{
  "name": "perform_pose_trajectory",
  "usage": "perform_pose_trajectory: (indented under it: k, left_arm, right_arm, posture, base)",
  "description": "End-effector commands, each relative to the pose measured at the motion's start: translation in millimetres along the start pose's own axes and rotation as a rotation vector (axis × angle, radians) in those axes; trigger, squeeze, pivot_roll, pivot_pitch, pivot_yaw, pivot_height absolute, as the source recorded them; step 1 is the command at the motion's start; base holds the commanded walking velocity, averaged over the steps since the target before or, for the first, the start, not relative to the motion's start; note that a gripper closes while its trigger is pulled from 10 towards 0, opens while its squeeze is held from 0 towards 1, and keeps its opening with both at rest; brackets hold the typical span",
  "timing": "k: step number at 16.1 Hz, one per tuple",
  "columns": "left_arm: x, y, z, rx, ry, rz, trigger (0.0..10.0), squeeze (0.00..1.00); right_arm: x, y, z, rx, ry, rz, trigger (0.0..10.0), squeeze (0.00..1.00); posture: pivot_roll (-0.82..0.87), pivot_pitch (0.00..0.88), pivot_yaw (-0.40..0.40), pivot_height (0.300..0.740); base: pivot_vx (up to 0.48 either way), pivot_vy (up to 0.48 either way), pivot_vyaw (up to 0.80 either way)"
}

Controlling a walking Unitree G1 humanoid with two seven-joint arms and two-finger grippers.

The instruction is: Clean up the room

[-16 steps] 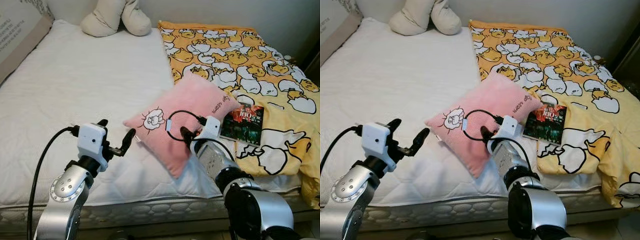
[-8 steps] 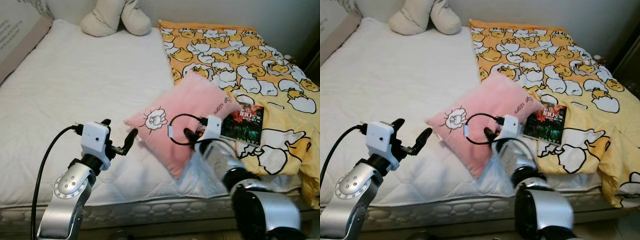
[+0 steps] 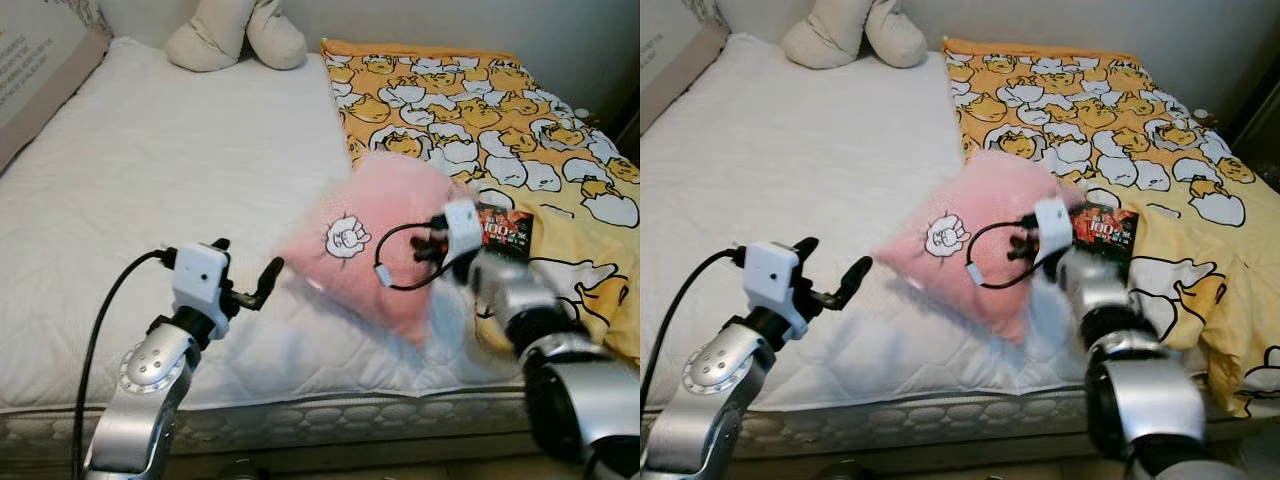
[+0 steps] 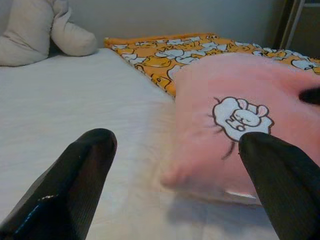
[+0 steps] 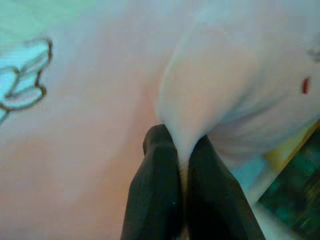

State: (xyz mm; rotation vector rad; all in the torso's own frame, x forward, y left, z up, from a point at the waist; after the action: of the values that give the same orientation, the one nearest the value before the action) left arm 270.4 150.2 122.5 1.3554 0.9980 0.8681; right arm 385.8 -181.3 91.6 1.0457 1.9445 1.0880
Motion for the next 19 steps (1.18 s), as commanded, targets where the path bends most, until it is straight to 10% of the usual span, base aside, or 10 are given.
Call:
perform_pose_trajectory:
  k: [1,8,17,18,19]
  left_arm:
    - [-1.1,0,2.1,0.004,-0.004,0.004,10.0,0.0]
    - [-5.5,-1,1.8,0.003,-0.001,-0.015,10.0,0.0]
    - [-8.3,-2,2.6,0.007,-0.011,-0.017,10.0,0.0]
    - [-9.0,-2,2.5,0.008,-0.013,-0.017,10.0,0.0]
    - [-9.6,-2,2.6,0.008,-0.015,-0.016,10.0,0.0]
  right_arm:
    - [-8.5,22,-2.8,-0.058,0.001,-0.095,0.0,0.0]
    - [-42.9,29,-25.1,0.049,0.027,-0.476,0.0,0.0]
    - [-50.6,-21,-32.2,0.195,-0.092,-0.493,0.0,0.0]
    - [-60.5,-15,-34.9,0.179,-0.183,-0.498,10.0,1.0]
    - [-64.3,-9,-35.6,0.153,-0.224,-0.487,10.0,1.0]
  posture:
    - [0.08,0.0,-0.051,0.719]
    - [0.08,0.0,-0.058,0.719]
    - [0.07,0.0,-0.047,0.719]
    - [0.07,0.0,-0.046,0.719]
    - [0.07,0.0,-0.045,0.719]
  base:
    - [0.0,0.0,0.0]
    - [0.0,0.0,0.0]
    - [0.0,0.0,0.0]
    - [0.0,0.0,0.0]
    - [0.0,0.0,0.0]
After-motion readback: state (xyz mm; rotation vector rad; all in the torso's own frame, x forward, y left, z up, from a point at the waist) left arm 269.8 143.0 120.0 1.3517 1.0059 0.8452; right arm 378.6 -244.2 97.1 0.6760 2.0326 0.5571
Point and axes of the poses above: a point about 5 cm out from each wrist's last joint towards the gripper, its own z axis pointing out of the wrist towards the gripper, its own y axis along the axis of the wrist's last joint, x = y × z, the point moved 2 cm from there along z, pointing out of the wrist towards the gripper, and after that the axes turned 8 degrees about -z, right-handed, at the moved point
